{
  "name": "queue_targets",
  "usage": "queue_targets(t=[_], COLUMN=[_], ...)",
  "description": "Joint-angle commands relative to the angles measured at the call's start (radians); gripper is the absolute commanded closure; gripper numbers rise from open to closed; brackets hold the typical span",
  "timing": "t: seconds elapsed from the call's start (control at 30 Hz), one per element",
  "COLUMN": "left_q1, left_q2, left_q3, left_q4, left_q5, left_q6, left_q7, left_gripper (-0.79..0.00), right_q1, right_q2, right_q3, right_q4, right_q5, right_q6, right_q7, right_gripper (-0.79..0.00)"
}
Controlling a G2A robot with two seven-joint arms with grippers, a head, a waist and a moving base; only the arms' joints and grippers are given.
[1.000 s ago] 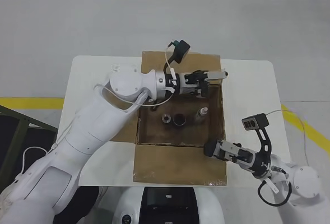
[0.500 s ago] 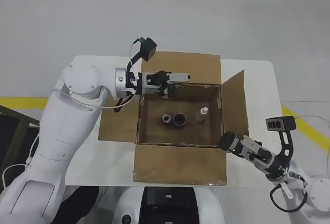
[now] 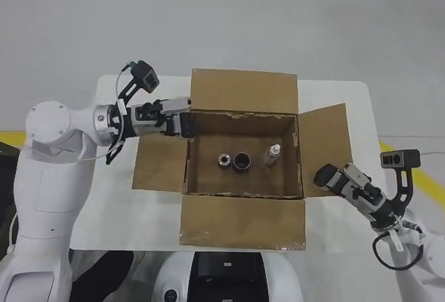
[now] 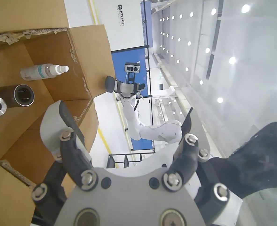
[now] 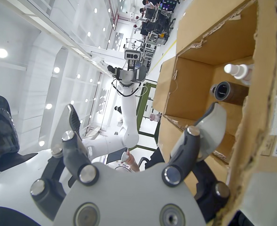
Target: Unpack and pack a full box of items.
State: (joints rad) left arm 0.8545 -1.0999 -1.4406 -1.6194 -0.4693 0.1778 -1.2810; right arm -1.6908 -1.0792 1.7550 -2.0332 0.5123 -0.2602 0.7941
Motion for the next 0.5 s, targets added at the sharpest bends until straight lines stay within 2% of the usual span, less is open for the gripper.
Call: queue_targets(t=[0.0,0.27,0.47], left_q1=[0.017,0.041,0.041], left_q2=[0.008,0.030,0.032], left_q3=[-0.044,-0.170,-0.179], left_q4=[0.002,0.044,0.050], left_q5=[-0.014,-0.089,-0.098], left_q6=[-0.003,-0.017,-0.017], left_q7=[-0.004,0.009,0.012], left_gripper=[-0.785,-0.785,-0.785], right_q1=[0.014,0.080,0.132], right_q2=[0.001,0.003,0.004], right_q3=[0.001,-0.011,-0.028], right_q4=[0.019,0.113,0.188], right_q5=[-0.007,-0.031,-0.045], right_q6=[-0.001,-0.002,0.002], right_q7=[-0.003,-0.002,-0.009], right_gripper=[-0.785,-0.785,-0.785])
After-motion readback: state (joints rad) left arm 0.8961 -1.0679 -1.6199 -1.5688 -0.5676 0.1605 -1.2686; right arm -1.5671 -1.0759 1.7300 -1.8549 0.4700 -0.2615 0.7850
